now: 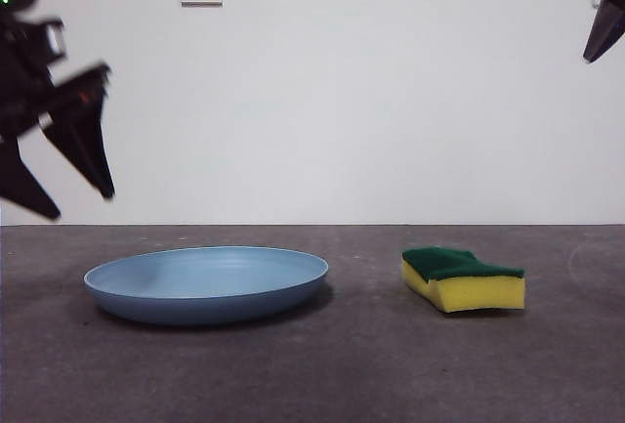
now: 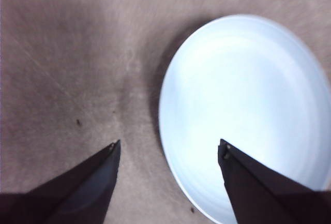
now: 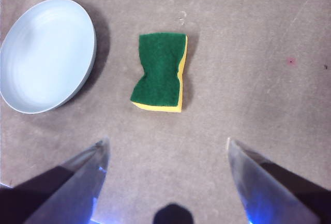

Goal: Pick up the plate,pick up the cloth,clean the plate with the cloth

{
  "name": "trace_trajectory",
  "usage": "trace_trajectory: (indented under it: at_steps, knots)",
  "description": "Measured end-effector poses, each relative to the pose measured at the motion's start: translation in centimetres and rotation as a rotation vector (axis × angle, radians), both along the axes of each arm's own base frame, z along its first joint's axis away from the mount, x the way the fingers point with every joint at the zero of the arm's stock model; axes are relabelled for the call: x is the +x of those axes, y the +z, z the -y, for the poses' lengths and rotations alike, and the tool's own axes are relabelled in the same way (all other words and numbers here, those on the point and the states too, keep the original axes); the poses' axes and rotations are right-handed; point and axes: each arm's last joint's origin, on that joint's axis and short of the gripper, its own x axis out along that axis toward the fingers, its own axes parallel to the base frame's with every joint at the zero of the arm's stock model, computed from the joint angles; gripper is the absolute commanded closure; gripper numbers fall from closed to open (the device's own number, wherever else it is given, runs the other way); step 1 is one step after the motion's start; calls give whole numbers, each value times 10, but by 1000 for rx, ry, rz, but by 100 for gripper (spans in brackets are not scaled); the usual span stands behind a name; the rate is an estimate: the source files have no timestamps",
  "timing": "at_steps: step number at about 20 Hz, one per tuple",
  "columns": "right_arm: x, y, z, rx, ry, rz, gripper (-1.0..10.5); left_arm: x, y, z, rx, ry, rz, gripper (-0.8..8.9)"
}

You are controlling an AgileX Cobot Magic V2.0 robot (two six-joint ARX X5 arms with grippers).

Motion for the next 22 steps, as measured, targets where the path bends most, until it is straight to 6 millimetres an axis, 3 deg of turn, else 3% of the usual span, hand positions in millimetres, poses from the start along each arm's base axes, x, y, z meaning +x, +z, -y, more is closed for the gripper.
trace_trajectory:
  at_steps: [5, 12, 13, 15, 16, 22]
  knots:
    - [0, 0, 0, 0, 0, 0, 568, 18, -36, 15, 14, -42, -77, 500]
    - [0, 0, 0, 0, 0, 0, 568, 27, -52, 27, 55, -57, -68, 505]
    - [0, 0, 0, 0, 0, 0, 568, 27, -53, 27, 57, -59, -69, 537]
    - [0, 0, 0, 0, 0, 0, 568, 27, -53, 28, 59, -59, -70, 767]
    - [0, 0, 0, 0, 0, 0, 568, 27, -54, 28, 59, -60, -72, 827]
    - [2, 1, -2, 2, 8, 23, 571, 30, -50, 29, 51, -71, -50, 821]
